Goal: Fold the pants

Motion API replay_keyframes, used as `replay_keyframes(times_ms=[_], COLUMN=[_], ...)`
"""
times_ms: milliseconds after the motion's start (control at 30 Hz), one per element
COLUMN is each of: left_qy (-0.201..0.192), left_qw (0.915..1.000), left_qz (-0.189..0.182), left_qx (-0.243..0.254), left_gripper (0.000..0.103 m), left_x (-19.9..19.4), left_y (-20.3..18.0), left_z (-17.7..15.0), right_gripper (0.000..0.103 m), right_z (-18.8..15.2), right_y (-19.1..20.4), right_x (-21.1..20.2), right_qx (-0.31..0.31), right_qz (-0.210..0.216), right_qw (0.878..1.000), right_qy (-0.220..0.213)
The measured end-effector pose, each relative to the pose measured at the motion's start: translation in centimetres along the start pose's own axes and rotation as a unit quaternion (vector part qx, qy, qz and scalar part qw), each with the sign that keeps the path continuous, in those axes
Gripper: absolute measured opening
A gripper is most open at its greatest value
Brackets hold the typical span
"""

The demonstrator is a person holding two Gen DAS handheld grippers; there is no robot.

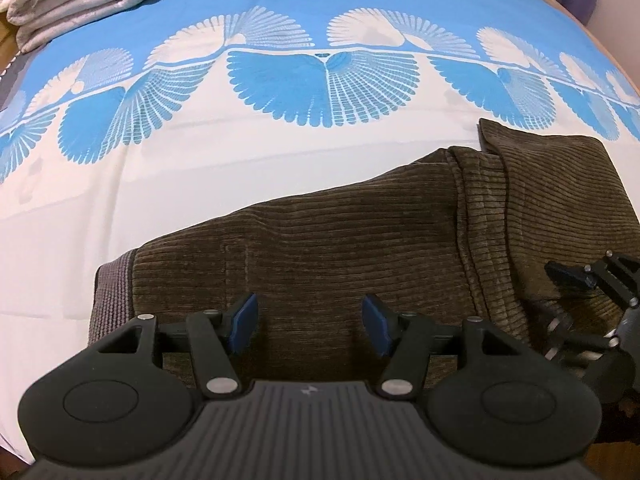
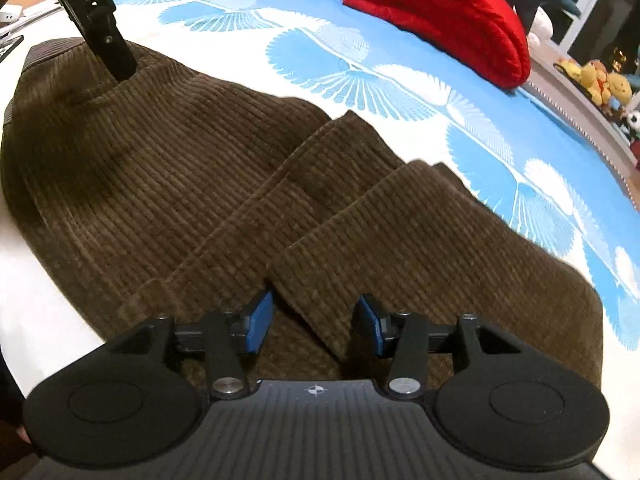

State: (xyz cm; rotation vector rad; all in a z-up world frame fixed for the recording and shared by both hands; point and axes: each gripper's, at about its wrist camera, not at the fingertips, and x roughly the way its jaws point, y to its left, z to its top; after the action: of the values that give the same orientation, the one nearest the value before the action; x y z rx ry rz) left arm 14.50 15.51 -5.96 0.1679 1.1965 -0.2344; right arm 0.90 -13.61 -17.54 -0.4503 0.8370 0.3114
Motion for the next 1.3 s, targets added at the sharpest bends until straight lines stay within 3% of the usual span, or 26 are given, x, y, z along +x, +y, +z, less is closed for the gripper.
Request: replay_keyframes(times_ms=[33, 67, 133, 233, 333, 400, 467, 533, 567, 667, 800, 867, 900, 1000, 1100, 1200, 1300], left_qy=[0.000, -0.001, -0.004, -0.007, -0.008, -0.007, -0.006, -0.004, -0.003, -0.003, -0.003, -0.004, -0.004, -0.007, -0.009, -0.013, -0.017], left_qw=[1.0000, 1.0000, 1.0000, 1.0000, 1.0000, 1.0000, 1.0000, 1.0000, 1.0000, 0.9999, 0.9999, 0.9999, 0.9999, 0.9993, 0.9976, 0.9941, 0.9902], left_qz=[0.001, 0.002, 0.003, 0.001, 0.002, 0.003, 0.002, 0.002, 0.002, -0.001, 0.000, -0.004, -0.007, -0.020, -0.041, -0.071, -0.100], left_qx=[-0.001, -0.001, -0.003, 0.001, 0.003, 0.002, 0.001, 0.002, 0.004, 0.011, 0.013, 0.013, 0.015, 0.030, 0.055, 0.081, 0.097], left_gripper=[0.063, 0.063, 0.063, 0.063, 0.063, 0.063, 0.063, 0.063, 0.063, 0.063, 0.063, 0.063, 0.063, 0.063, 0.063, 0.063, 0.063], left_x=[0.0, -0.1, -0.2, -0.4, -0.5, -0.5, -0.5, -0.4, -0.4, -0.3, 0.0, 0.1, 0.2, 0.4, 0.6, 0.7, 0.9], left_y=[0.1, 0.2, 0.4, 0.4, 0.4, 0.2, 0.1, -0.2, -0.4, -0.8, -1.2, -1.7, -2.1, -3.8, -6.1, -8.5, -10.6], left_z=[0.0, -0.1, -0.1, -0.1, -0.1, -0.2, -0.2, -0.2, -0.2, -0.2, 0.2, 0.5, 0.7, 1.1, 1.6, 1.9, 2.3], right_gripper=[0.023, 0.012, 0.008, 0.007, 0.007, 0.007, 0.008, 0.008, 0.012, 0.019, 0.020, 0.020, 0.020, 0.019, 0.021, 0.022, 0.025], right_z=[0.2, 0.5, 1.4, 2.2, 1.7, 0.6, -0.3, -1.4, -2.2, -2.3, -1.0, -1.0, -1.0, -1.6, -0.9, -0.8, -2.2], right_y=[-0.2, -0.7, -1.9, -4.6, -4.5, -2.8, -0.4, 1.7, 2.4, 2.8, 0.4, -0.5, -0.7, -0.6, -2.3, -3.9, -2.8], right_x=[-0.1, -0.4, -1.3, -6.8, -12.1, -13.0, -11.0, -6.8, -5.3, -5.5, -7.6, -7.1, -6.4, -3.6, -4.1, -5.2, -3.8], right_qx=[-0.002, 0.004, 0.034, 0.097, 0.064, 0.023, -0.026, -0.059, -0.072, -0.084, -0.009, 0.015, 0.023, 0.027, 0.082, 0.125, 0.078], right_qz=[0.001, 0.006, -0.018, -0.031, -0.003, 0.037, 0.083, 0.111, 0.117, 0.116, 0.128, 0.120, 0.119, 0.152, 0.163, 0.159, 0.151], right_qw=[1.000, 1.000, 0.998, 0.981, 0.963, 0.961, 0.974, 0.988, 0.990, 0.989, 0.988, 0.989, 0.990, 0.988, 0.983, 0.979, 0.984], right_qy=[-0.005, -0.014, -0.056, -0.167, -0.261, -0.272, -0.208, -0.084, -0.045, -0.035, -0.086, -0.090, -0.077, 0.020, 0.016, -0.015, 0.048])
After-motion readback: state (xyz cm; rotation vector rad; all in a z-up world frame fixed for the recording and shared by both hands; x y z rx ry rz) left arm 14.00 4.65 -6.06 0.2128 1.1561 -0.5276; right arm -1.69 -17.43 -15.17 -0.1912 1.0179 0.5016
